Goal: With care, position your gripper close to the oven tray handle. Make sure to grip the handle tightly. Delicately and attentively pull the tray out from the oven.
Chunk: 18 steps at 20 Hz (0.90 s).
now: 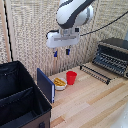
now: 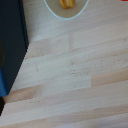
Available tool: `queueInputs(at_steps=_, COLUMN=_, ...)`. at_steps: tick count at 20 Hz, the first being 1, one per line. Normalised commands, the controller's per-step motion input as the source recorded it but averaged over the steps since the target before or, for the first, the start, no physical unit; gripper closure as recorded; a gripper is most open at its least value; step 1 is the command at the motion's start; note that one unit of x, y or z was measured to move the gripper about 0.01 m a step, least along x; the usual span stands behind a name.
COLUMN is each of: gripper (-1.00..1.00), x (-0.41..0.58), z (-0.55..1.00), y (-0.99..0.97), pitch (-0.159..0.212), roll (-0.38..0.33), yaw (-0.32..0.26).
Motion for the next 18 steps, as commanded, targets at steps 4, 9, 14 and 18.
queueInputs(at_steps=4, gripper=-1.0, x=0.0, z=0.0, y=-0.18, pitch=-0.031, roll=-0.253, yaw=0.099)
queueInputs(at_steps=9, gripper=-1.0, x=0.0, z=0.0, y=-0.28, pitch=-0.036, roll=-0.355, yaw=0.087)
queueInputs(at_steps=14, gripper=-1.0, x=0.0, z=0.0, y=-0.29, pitch=-0.033, roll=-0.344, yaw=0.095)
queueInputs(at_steps=18, gripper=-1.0, x=0.0, z=0.0, y=-0.3, pitch=-0.036, roll=-0.331, yaw=0.106)
